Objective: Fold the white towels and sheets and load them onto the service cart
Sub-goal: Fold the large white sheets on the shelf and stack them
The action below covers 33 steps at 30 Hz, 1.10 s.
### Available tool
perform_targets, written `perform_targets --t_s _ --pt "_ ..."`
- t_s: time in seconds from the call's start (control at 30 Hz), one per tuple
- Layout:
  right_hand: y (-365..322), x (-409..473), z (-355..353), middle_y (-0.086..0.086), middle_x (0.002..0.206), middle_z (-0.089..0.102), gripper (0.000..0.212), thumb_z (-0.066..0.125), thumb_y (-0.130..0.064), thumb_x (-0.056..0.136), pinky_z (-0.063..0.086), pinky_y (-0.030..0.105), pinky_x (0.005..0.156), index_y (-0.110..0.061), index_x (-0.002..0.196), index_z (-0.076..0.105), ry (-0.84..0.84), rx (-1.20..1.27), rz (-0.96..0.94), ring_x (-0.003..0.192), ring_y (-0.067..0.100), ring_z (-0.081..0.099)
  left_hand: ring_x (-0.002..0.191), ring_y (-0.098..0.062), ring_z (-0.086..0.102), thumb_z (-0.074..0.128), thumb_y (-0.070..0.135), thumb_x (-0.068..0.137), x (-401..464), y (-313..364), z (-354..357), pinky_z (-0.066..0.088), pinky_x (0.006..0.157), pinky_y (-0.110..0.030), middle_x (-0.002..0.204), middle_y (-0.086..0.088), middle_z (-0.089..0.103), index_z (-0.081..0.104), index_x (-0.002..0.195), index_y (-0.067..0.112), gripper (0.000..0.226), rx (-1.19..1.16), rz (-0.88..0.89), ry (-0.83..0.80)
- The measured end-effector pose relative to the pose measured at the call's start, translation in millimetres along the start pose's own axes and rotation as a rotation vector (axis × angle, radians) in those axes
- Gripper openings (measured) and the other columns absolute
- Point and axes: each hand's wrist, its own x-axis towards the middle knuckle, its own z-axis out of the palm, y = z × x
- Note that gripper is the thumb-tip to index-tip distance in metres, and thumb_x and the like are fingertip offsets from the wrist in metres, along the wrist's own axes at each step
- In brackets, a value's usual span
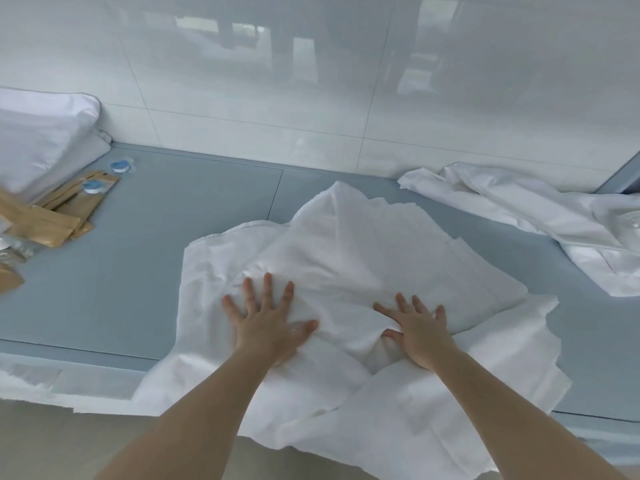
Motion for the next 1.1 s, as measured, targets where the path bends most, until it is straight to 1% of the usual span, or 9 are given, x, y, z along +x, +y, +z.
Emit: perform_targets --t_s 0.2,0.3,0.4,0.57,0.67,0.73,0.8,0.93,1.1 --pt "-12 -28 17 -0.001 0.162 0.000 0.056 0.020 -0.068 0.092 0.007 0.066 0.108 -0.057 0.143 -0.002 -0.049 0.059 0.159 0.148 0.025 0.002 0.140 -0.030 -0.033 -0.001 0.094 0.060 26 -4 -4 -0.022 0.103 -0.064 0.152 0.010 -0.035 -0.020 0.143 0.052 0.095 0.048 0.158 -0.034" --pt "-17 -27 7 0.003 0.162 -0.004 0.084 0.013 -0.091 0.070 -0.001 0.068 0.106 -0.056 0.144 -0.005 -0.130 0.122 0.152 0.148 0.030 0.000 0.140 -0.027 -0.035 0.001 0.096 0.058 41 -10 -7 -0.024 0.103 -0.063 0.145 0.013 -0.041 -0.021 0.141 0.054 0.096 0.060 0.207 -0.050" --pt "-30 -15 -5 0.001 0.162 -0.007 0.095 -0.004 -0.095 0.056 -0.007 0.063 0.110 -0.057 0.143 -0.006 -0.020 0.278 0.104 0.148 0.025 -0.006 0.138 -0.025 -0.037 0.002 0.096 0.058 55 -15 -10 -0.024 0.104 -0.063 0.143 0.013 -0.044 -0.021 0.141 0.055 0.096 0.079 0.242 -0.059" --pt "-66 46 -23 -0.006 0.158 -0.022 0.066 0.015 -0.074 0.087 -0.009 0.060 0.113 -0.052 0.146 -0.004 0.252 0.178 -0.099 0.146 0.019 -0.021 0.138 -0.023 -0.037 0.003 0.092 0.063 71 -19 -10 -0.026 0.104 -0.061 0.148 0.014 -0.038 -0.017 0.142 0.056 0.089 0.068 0.289 -0.013" --pt "-94 85 -33 -0.005 0.159 -0.021 0.065 0.018 -0.070 0.090 -0.010 0.064 0.110 -0.048 0.148 -0.001 0.359 0.053 -0.208 0.145 0.021 -0.021 0.146 -0.019 -0.020 -0.003 0.083 0.070 73 -22 -12 -0.020 0.111 -0.056 0.158 0.017 -0.015 0.000 0.148 0.052 0.084 -0.017 0.287 0.086" --pt "-110 105 -36 -0.004 0.159 -0.020 0.069 0.016 -0.076 0.086 -0.013 0.066 0.107 -0.049 0.148 0.000 0.399 0.002 -0.236 0.145 0.022 -0.022 0.148 -0.017 0.001 0.000 0.075 0.080 74 -30 -17 -0.008 0.115 -0.054 0.160 0.014 0.009 0.012 0.150 0.046 0.076 -0.077 0.225 0.232" --pt "-122 119 -33 -0.005 0.157 -0.024 0.075 0.012 -0.081 0.080 -0.016 0.066 0.106 -0.050 0.146 -0.007 0.409 0.003 -0.224 0.144 0.023 -0.025 0.145 -0.023 0.013 0.013 0.064 0.093 83 -44 -25 0.003 0.115 -0.053 0.158 0.006 0.017 0.016 0.150 0.041 0.062 -0.122 0.054 0.330" --pt "-130 134 -15 -0.004 0.155 -0.030 0.075 0.007 -0.084 0.075 -0.020 0.062 0.107 -0.057 0.137 -0.026 0.426 0.064 -0.196 0.142 0.022 -0.030 0.124 -0.032 0.039 0.034 0.040 0.099 111 -76 -48 0.033 0.098 -0.045 0.136 -0.011 0.039 0.027 0.144 0.024 0.049 -0.298 -0.306 0.264" --pt "-132 138 -10 -0.007 0.154 -0.033 0.073 0.002 -0.086 0.075 -0.018 0.060 0.109 -0.058 0.137 -0.025 0.465 0.083 -0.193 0.143 0.021 -0.028 0.116 -0.035 0.050 0.061 0.034 0.088 139 -95 -63 0.043 0.083 -0.040 0.122 -0.014 0.051 0.030 0.136 0.013 0.060 -0.529 -0.379 0.145"
